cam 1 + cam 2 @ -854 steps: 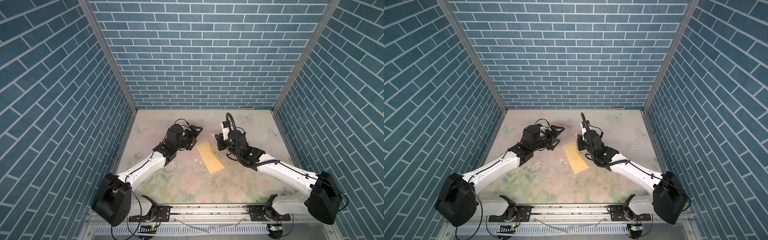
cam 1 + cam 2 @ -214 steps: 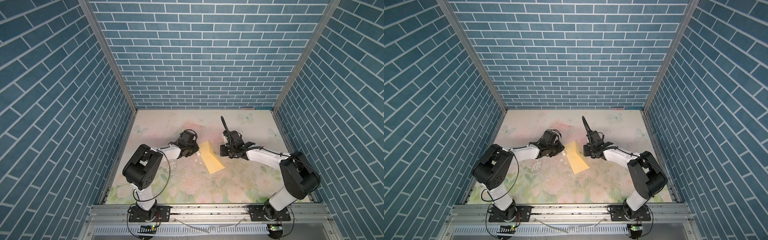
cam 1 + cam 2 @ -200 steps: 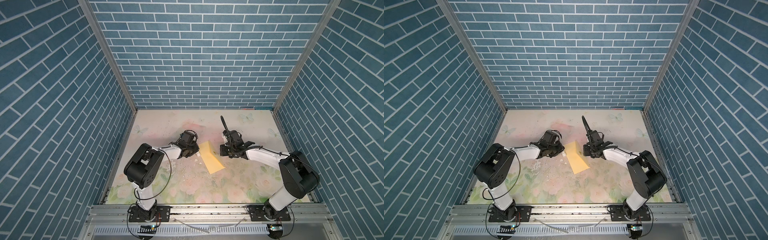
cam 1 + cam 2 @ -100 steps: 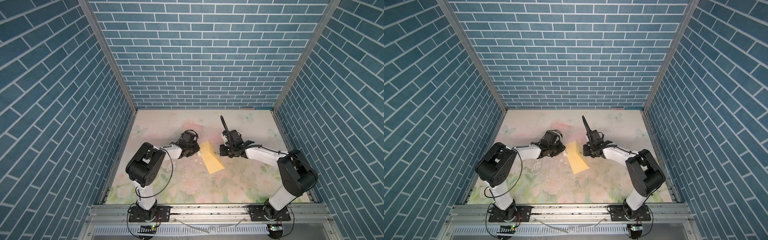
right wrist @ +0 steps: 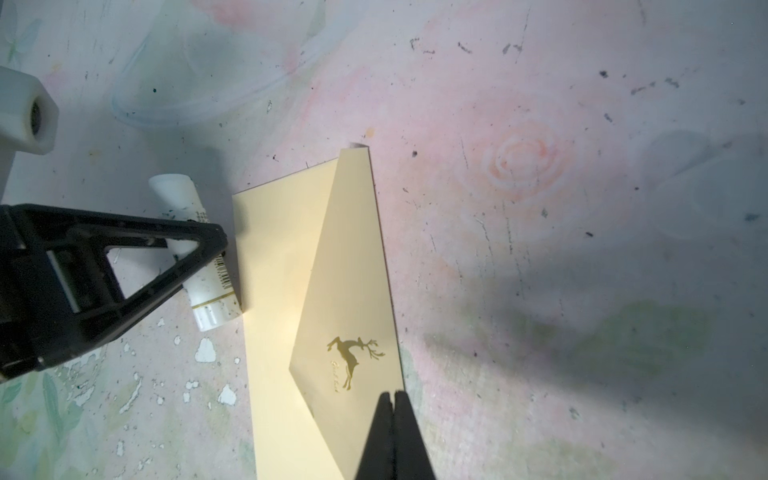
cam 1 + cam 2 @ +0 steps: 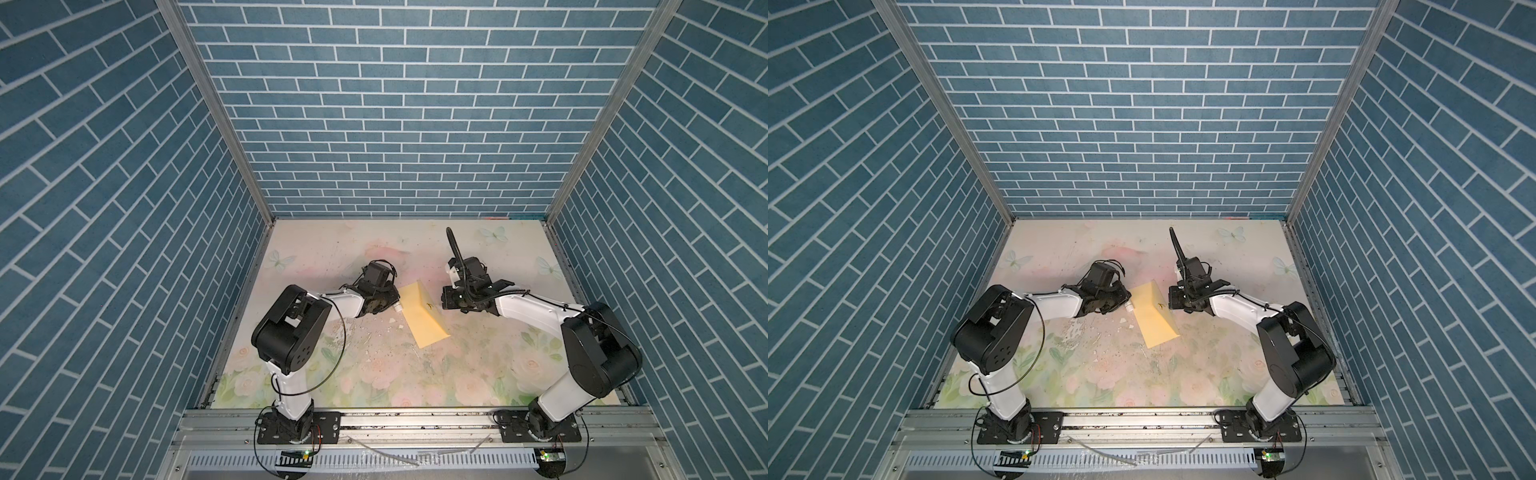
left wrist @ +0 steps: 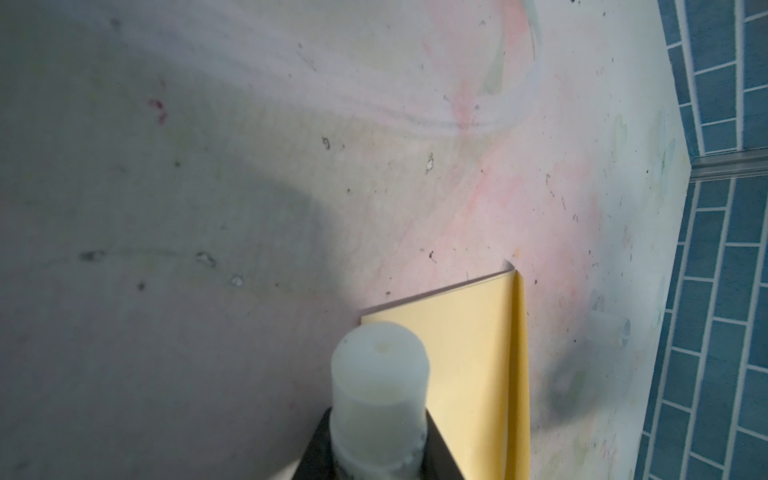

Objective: Place the letter into the envelope and seal it
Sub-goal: 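Lower the right gripper tips onto the envelope flap while the left holds the glue stick, then press the right gripper tips along the envelope flap to seal it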

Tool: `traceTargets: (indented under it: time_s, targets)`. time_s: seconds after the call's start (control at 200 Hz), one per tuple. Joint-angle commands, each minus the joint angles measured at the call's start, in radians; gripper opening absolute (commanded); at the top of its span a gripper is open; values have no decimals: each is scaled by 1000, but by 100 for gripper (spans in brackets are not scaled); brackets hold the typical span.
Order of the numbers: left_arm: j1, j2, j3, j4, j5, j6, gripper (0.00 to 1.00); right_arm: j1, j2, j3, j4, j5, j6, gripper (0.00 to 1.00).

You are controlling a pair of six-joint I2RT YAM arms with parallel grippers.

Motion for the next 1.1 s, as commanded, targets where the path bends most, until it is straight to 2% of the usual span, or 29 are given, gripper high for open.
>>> traceTargets:
  time_s: [0.0,0.24,0.425,0.59,1.095]
  targets:
    - [-2,3,-28,-46,-42,36,0,-4,-18,33,-12,-24,5,0]
    - [-2,27,-18,-36,-32,34,0,-2,36,50,-5,-91,25,0]
    - [-1,46,-12,-30,-23,30,0,19,133,141,-4,-169,40,0]
    - [-1,38,-19,-13,-21,31,0,46,208,192,-19,-171,46,0]
    - [-20,-33,-2,73,18,28,0,76,300,198,-69,-138,58,0]
